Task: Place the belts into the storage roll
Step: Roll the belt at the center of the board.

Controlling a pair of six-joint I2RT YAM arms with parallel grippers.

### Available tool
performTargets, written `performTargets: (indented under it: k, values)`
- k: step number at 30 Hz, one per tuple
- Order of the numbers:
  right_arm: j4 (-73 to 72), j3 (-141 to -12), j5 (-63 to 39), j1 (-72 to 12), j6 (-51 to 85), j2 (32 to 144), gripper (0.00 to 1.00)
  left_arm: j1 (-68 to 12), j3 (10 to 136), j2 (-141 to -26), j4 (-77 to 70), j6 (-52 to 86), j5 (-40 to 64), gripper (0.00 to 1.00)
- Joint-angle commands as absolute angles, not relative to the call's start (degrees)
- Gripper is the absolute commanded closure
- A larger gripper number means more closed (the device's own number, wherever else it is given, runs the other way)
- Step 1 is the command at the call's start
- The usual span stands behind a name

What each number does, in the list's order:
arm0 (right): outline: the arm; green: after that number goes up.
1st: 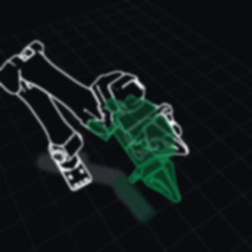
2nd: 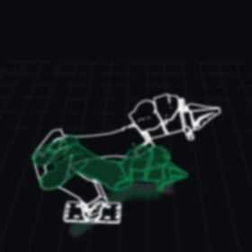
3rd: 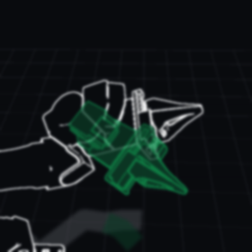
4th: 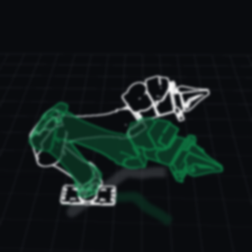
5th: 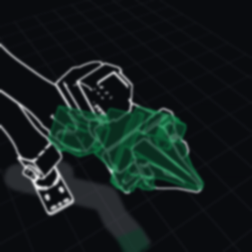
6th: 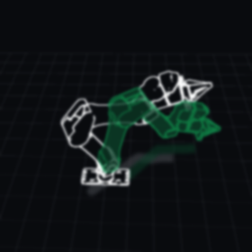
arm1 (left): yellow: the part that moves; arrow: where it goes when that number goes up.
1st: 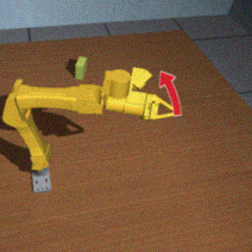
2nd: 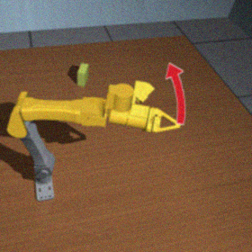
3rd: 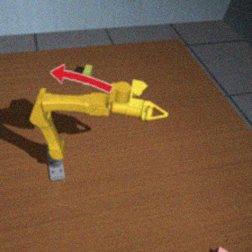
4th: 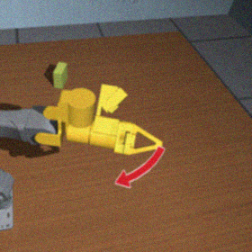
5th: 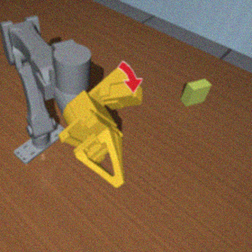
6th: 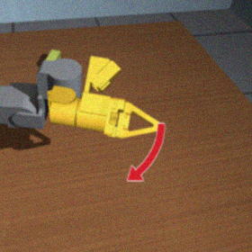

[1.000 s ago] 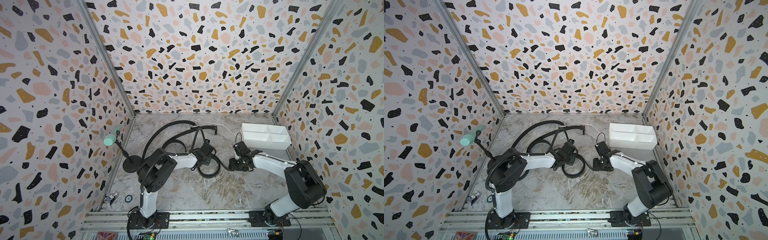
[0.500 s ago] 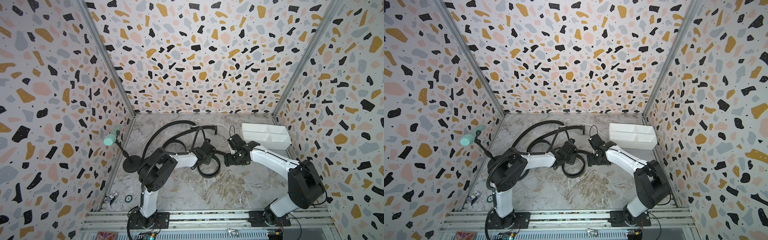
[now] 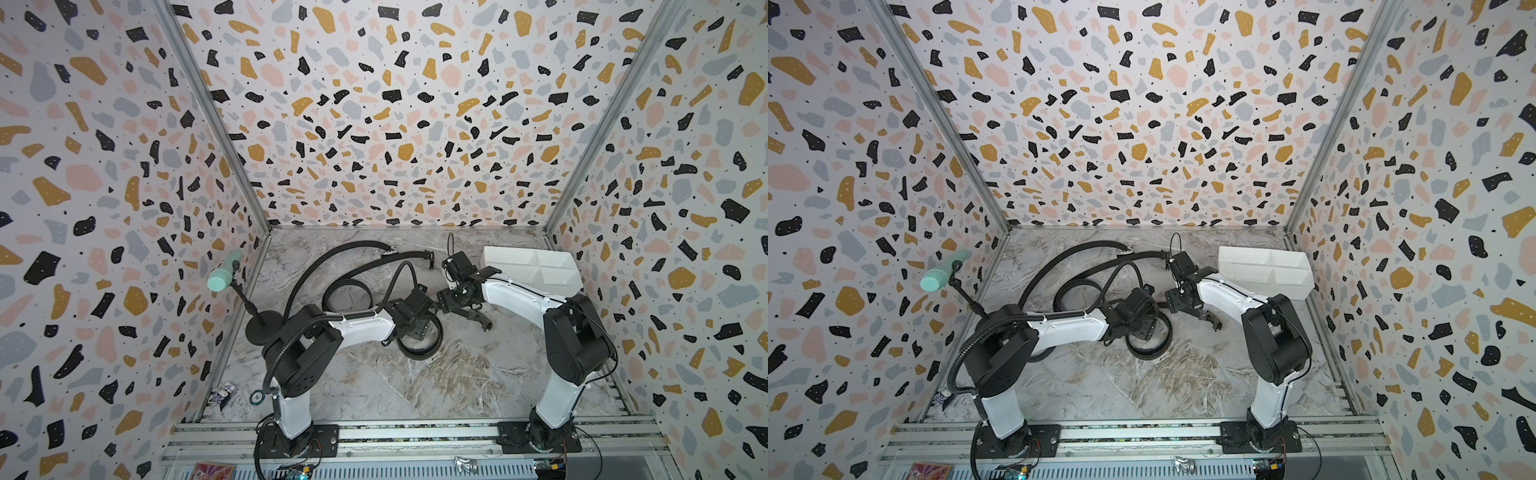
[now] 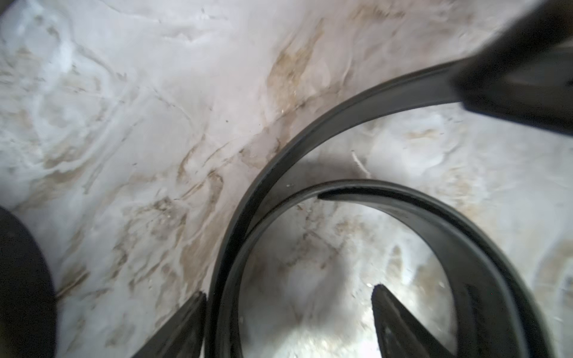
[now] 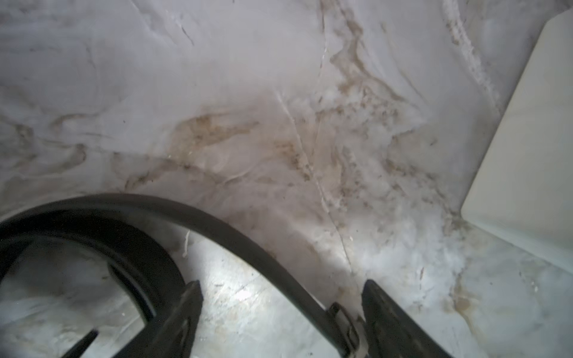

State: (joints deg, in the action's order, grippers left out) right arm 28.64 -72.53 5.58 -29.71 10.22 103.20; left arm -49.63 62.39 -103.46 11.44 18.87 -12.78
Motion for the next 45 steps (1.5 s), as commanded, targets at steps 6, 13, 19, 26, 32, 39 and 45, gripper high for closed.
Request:
performTargets:
  k: [6,13,19,26,32,39,45]
  values:
    - [25.13,-71.99,-0.49,-26.55,5.01,106.9,0.22,-53.33,62.38,-100.25,11.58,19.15,-7.7,0.21]
    - [23.08,-68.76,-1.59,-26.02,5.23,106.44,0.31,-54.23,63.46,-102.73,11.61,18.2,-3.73,0.27]
    - [21.65,-66.82,-2.57,-25.99,5.39,103.2,0.33,-54.23,63.24,-102.86,10.07,18.75,-1.63,0.3]
    - [20.3,-65.34,-3.51,-25.98,4.14,100.23,0.33,-54.23,62.85,-104.36,9.28,19.13,-1.35,0.38]
    - [20.69,-67.1,-3.25,-26.01,1.82,102.13,0.33,-54.23,62.89,-105.63,8.78,19.39,-0.53,0.45]
    - [21.29,-66.58,-2.63,-26.94,1.13,105.45,0.36,-54.23,63.63,-106.78,8.17,20.04,-0.18,0.61]
    - [21.64,-63.46,-0.98,-27.09,2.71,103.34,0.61,-54.23,65.23,-108.28,7.49,20.91,0.86,0.91]
